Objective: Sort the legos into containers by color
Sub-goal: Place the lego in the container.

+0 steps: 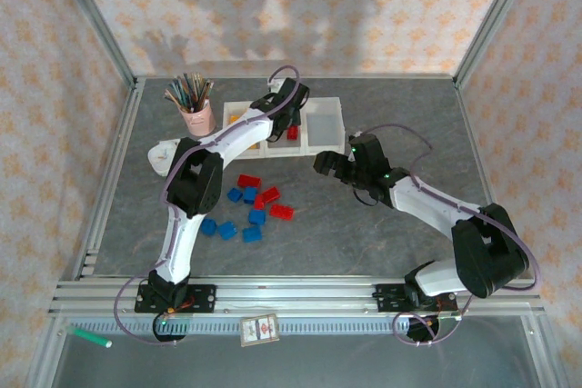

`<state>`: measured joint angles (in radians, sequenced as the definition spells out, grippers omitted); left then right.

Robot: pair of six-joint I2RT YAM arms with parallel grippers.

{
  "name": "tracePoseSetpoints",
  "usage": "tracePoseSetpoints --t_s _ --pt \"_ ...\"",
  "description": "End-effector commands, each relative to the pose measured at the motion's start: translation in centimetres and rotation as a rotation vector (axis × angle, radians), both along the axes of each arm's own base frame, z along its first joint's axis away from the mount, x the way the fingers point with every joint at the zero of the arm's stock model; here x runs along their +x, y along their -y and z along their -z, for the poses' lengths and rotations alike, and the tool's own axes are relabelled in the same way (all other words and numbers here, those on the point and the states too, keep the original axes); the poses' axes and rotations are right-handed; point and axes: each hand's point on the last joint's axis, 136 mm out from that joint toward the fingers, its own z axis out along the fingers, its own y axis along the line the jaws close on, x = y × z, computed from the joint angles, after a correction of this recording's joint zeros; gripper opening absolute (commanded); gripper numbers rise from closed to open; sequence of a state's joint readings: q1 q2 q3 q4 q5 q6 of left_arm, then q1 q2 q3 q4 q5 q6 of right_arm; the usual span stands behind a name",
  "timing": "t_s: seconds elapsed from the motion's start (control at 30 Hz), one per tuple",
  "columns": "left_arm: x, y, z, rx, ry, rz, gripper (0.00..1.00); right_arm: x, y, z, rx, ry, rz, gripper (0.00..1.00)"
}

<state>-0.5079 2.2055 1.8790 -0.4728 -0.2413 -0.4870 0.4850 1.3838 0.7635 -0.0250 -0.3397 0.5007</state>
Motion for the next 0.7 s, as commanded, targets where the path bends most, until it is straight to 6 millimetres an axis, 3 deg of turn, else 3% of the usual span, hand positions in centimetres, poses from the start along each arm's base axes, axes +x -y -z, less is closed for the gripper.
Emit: tracePoseSetpoints --t_s 0.0,0.13,0.33,0.5,0.67 --pt "-0.6 -0.6 -1.2 0.03 -0.017 0.017 0.47 0.8 0.0 -1.6 0.01 0.043 0.005 1.0" --pt "-2.1 -0.3 -2.1 -0.014 -0.036 0.046 0.47 0.4 0.2 -1.8 -0.008 0.05 -0.012 1.0" --pt "-7.3 0.2 -2.5 -0.053 -0.047 0.114 0.48 -0.7 0.3 -1.2 -0.039 0.042 -0.058 1.0" --pt "-12.4 -1.8 -2.1 -0.076 -0.06 0.097 0.5 -1.9 -0.6 -0.3 -0.063 0.018 -0.11 1.0" --pt "-16.7 -4.8 0.1 -0.078 -0.108 0.045 0.54 -3.3 -2.0 0.4 -0.108 0.011 -0.161 1.0"
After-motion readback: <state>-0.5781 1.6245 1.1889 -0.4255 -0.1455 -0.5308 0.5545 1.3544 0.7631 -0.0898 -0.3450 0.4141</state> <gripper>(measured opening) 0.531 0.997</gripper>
